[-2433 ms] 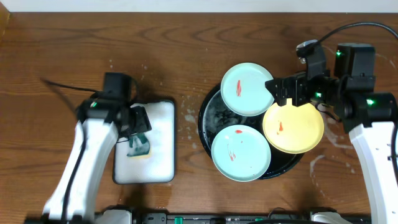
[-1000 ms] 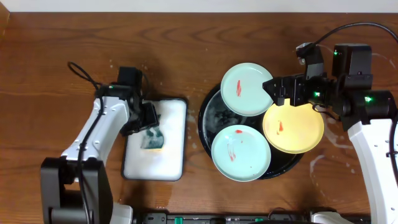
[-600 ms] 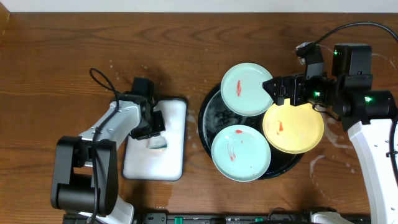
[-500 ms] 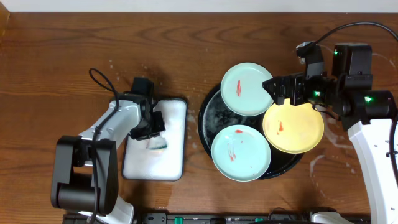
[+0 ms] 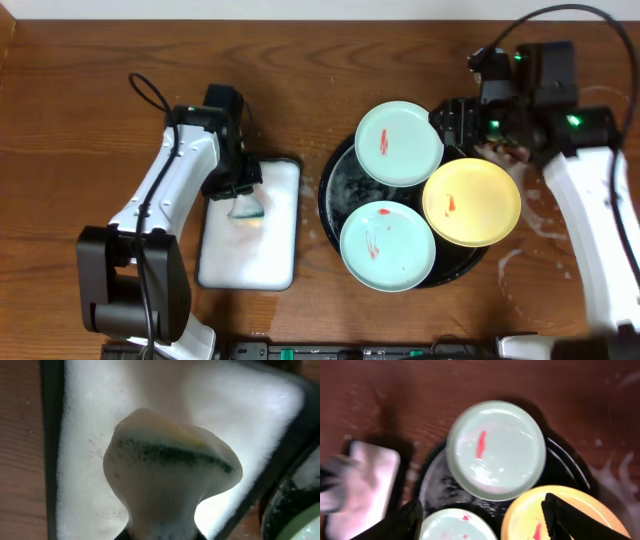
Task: Clean dirty plates on tray and stack at the side
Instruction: 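Move the sponge with the left gripper onto the held green plate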
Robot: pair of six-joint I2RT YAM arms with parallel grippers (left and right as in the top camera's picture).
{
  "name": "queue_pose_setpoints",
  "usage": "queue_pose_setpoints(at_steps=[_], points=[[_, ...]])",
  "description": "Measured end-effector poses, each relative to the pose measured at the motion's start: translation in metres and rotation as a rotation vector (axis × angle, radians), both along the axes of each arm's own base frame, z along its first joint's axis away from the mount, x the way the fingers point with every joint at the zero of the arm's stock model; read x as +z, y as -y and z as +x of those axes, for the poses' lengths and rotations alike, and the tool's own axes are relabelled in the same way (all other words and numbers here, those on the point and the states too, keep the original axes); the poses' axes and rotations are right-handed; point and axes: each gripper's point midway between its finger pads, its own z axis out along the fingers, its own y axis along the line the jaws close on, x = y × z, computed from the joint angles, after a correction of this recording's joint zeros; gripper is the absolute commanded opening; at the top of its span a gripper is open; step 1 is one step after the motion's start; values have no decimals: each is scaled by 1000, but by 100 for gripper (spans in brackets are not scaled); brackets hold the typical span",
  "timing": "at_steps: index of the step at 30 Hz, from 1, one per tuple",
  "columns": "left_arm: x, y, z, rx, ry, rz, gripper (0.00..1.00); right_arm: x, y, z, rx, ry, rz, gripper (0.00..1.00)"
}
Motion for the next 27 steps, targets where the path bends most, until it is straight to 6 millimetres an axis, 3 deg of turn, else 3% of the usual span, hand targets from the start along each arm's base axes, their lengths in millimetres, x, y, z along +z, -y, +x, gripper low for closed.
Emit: queue_pose_setpoints(at_steps=[5, 11, 13, 19, 27], points=[[19, 1, 5, -25, 12, -2, 7, -74, 14, 31, -57, -141, -47, 51], [39, 5, 19, -40, 70, -25, 7, -149, 30, 53, -114, -248, -96, 44], [45, 10, 20, -44, 92, -52, 7, -171, 32, 54, -118, -285, -110, 37], [62, 24, 28, -69, 179, -104, 8, -205, 31, 56, -124, -335, -110, 1], [74, 79, 49, -209, 328, -152, 7, -207, 16, 38, -84, -406, -102, 1]])
